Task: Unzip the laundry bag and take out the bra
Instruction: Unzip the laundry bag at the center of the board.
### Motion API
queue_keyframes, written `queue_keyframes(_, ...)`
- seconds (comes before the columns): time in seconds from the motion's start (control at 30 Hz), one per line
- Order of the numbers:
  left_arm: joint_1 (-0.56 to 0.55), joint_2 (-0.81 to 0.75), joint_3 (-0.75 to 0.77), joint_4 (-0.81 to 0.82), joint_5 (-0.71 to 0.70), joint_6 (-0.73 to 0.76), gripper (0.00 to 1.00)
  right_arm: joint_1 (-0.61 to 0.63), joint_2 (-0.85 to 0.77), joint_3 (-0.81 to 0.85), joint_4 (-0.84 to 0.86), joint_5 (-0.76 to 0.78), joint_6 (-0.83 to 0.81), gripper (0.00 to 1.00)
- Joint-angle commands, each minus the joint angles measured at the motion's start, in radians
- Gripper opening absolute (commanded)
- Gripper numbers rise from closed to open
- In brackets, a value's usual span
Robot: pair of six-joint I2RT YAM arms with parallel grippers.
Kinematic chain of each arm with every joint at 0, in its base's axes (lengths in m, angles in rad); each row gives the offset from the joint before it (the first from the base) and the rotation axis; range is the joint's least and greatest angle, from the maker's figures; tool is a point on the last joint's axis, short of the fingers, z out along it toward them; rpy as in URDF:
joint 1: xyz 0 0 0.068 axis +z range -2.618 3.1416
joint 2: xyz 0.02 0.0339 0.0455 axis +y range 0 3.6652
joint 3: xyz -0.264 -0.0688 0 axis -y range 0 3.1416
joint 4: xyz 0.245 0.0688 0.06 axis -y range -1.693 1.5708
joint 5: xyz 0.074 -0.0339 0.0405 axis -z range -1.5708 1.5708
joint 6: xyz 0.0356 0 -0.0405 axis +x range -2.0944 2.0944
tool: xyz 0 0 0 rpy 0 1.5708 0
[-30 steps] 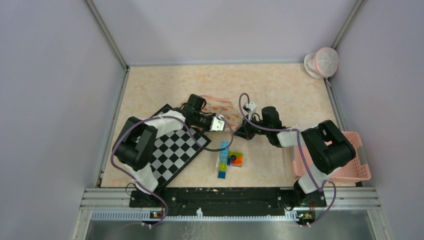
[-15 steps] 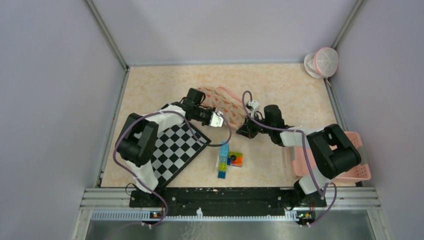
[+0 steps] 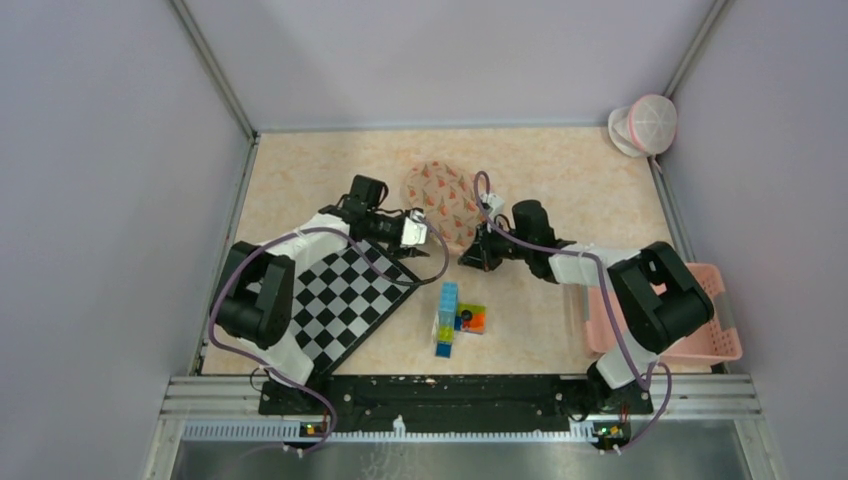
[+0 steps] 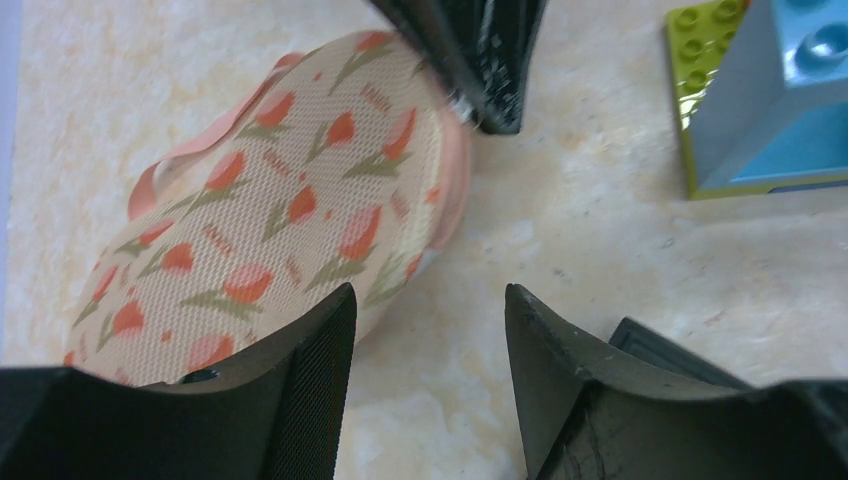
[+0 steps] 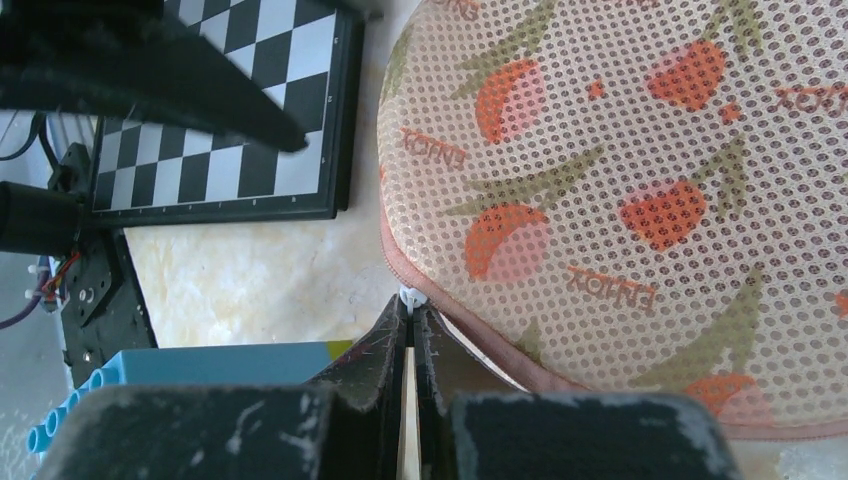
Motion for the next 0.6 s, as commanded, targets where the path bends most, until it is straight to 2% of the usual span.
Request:
queue_keyframes(0.0, -0.041, -0.043, -0.032, 0.058, 0.049, -0.045, 0.62, 0.009, 0.024, 0.062, -0.021, -0.023, -0.005, 0.0)
queue_keyframes(0.3, -0.136, 0.052, 0.025, 0.103, -0.059, -0.13, 0.54, 0.01, 0.01, 0.047, -0.028, -0.095, -0.053, 0.0)
queue_keyframes(0.47, -0.187, 0.069, 0.01, 0.192, -0.131, -0.232, 0.5, 0.012, 0.006, 0.052, -0.001, -0.114, 0.006, 0.0)
queue_keyframes(0.57, -0.198, 0.076, 0.001, 0.217, -0.138, -0.248, 0.39, 0.013, -0.002, 0.044, 0.007, -0.108, 0.004, 0.0)
